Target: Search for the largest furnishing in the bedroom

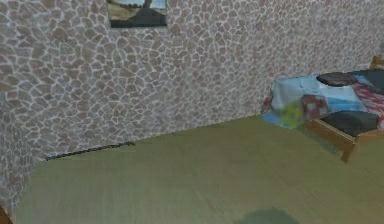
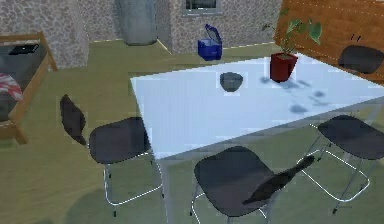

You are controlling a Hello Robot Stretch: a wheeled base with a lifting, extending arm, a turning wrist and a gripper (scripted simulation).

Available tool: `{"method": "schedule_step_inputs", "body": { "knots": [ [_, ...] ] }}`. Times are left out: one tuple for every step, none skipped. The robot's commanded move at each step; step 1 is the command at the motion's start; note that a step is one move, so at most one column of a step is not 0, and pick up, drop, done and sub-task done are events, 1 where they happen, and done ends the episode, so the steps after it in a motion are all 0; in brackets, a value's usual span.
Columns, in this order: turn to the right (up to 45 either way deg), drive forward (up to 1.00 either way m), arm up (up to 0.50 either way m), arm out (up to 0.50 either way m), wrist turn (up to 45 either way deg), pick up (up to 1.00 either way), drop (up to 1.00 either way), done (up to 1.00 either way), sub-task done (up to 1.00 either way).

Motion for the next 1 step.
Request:
{"method": "schedule_step_inputs", "body": {
  "knots": [
    [45.0, 0.00, 0.00, 0.00, 0.0, 0.00, 0.00, 0.00, 0.00]
  ]
}}
